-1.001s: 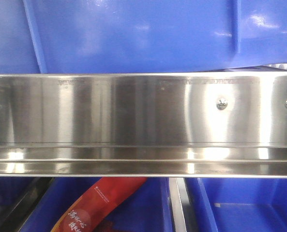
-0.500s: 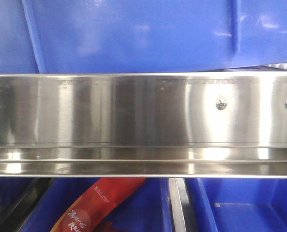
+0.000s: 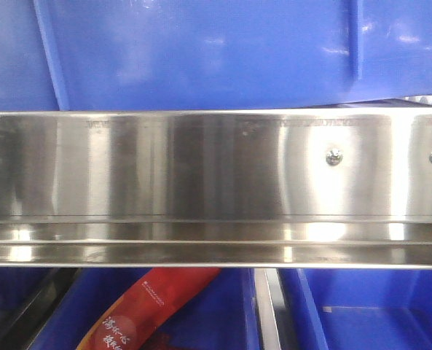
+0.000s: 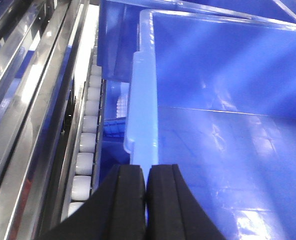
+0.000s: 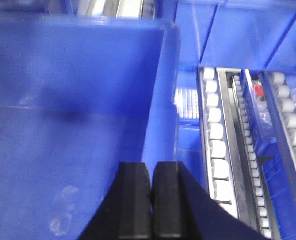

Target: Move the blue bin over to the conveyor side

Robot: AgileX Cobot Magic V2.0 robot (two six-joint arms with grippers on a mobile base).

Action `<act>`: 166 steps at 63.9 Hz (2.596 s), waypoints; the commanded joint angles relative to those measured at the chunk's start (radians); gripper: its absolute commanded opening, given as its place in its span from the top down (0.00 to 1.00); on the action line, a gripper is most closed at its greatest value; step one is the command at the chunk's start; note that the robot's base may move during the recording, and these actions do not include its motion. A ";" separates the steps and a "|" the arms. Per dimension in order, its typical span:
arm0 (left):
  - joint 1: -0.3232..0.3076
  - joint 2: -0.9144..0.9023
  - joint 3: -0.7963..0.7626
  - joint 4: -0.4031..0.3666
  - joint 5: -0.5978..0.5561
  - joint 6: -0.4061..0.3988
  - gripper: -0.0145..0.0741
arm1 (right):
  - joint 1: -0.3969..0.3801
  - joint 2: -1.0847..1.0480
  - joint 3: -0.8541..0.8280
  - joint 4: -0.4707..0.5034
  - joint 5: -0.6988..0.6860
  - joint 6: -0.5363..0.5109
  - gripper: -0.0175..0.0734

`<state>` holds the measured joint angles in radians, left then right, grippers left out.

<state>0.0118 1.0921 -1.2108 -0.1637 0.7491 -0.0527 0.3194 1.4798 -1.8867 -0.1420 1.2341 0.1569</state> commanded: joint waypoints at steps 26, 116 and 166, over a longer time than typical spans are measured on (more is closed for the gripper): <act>0.004 -0.003 -0.011 -0.015 0.008 -0.005 0.83 | 0.002 0.078 -0.008 -0.018 -0.013 0.001 0.43; 0.004 -0.003 -0.011 -0.017 0.048 -0.005 0.83 | -0.009 0.124 0.036 -0.022 -0.013 0.001 0.56; 0.004 0.216 -0.191 -0.149 -0.093 0.183 0.66 | -0.009 0.124 0.036 -0.022 -0.013 0.001 0.89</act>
<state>0.0118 1.2672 -1.3361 -0.3092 0.6386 0.1043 0.3112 1.6151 -1.8526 -0.1674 1.2326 0.1658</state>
